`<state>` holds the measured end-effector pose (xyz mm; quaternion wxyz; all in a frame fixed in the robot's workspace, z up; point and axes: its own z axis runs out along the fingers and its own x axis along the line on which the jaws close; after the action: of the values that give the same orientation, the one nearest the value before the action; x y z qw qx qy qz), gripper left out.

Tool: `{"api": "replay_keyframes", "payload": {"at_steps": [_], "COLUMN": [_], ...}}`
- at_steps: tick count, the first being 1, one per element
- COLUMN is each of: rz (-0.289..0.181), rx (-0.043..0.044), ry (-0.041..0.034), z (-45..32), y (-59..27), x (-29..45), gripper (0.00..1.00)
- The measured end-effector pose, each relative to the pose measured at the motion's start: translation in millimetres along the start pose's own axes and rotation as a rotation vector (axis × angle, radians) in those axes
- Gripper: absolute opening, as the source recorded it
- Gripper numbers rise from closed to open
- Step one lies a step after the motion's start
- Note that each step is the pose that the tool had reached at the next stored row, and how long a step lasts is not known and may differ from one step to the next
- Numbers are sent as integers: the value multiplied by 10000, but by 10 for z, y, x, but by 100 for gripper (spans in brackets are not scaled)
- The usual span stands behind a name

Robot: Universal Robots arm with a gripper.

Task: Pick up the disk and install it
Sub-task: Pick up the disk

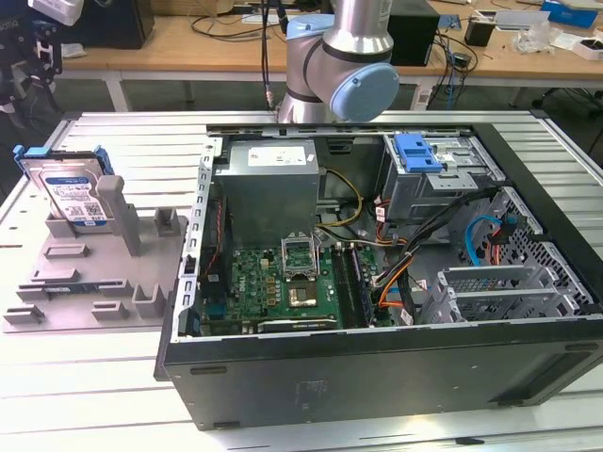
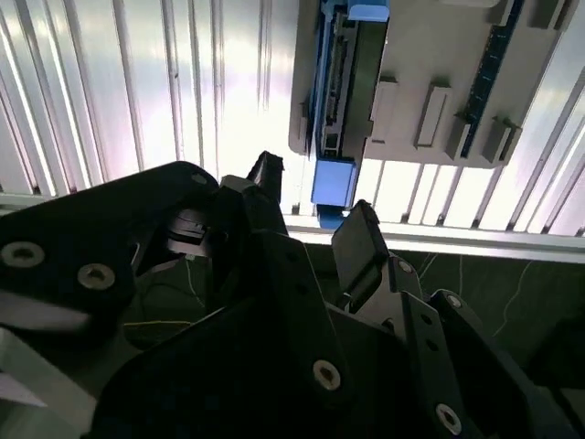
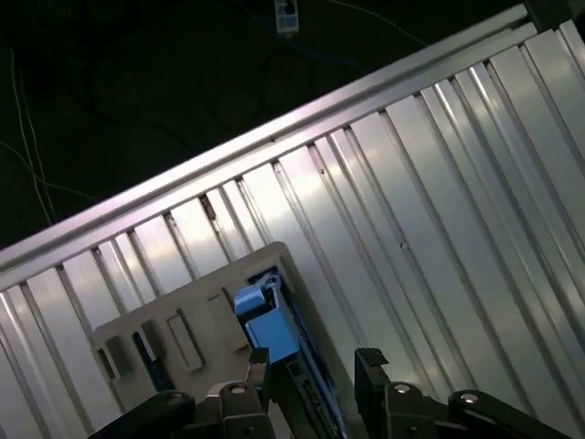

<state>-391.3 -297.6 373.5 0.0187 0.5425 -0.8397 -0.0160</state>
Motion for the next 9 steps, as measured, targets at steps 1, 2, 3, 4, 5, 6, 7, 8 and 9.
{"api": "replay_keyframes", "payload": {"at_steps": [1, 2, 3, 4, 5, 6, 7, 8, 9], "rz": [-174, -372, -610, -953, -1253, -1454, -1634, -1813, -1999], "rx": [3, 6, 9, 14, 18, 21, 23, 26, 28], "ry": [9, 17, 29, 45, 59, 69, 77, 86, 94], "z": [1, 3, 4, 6, 8, 9, 10, 11, 12], "y": [0, 0, 0, 0, -1, 0, -1, -1, -1], "x": [0, 0, 0, 0, 0, 0, 0, 0, 0], "gripper": [50, 50, 50, 50, 50, 50, 50, 50, 50]}}
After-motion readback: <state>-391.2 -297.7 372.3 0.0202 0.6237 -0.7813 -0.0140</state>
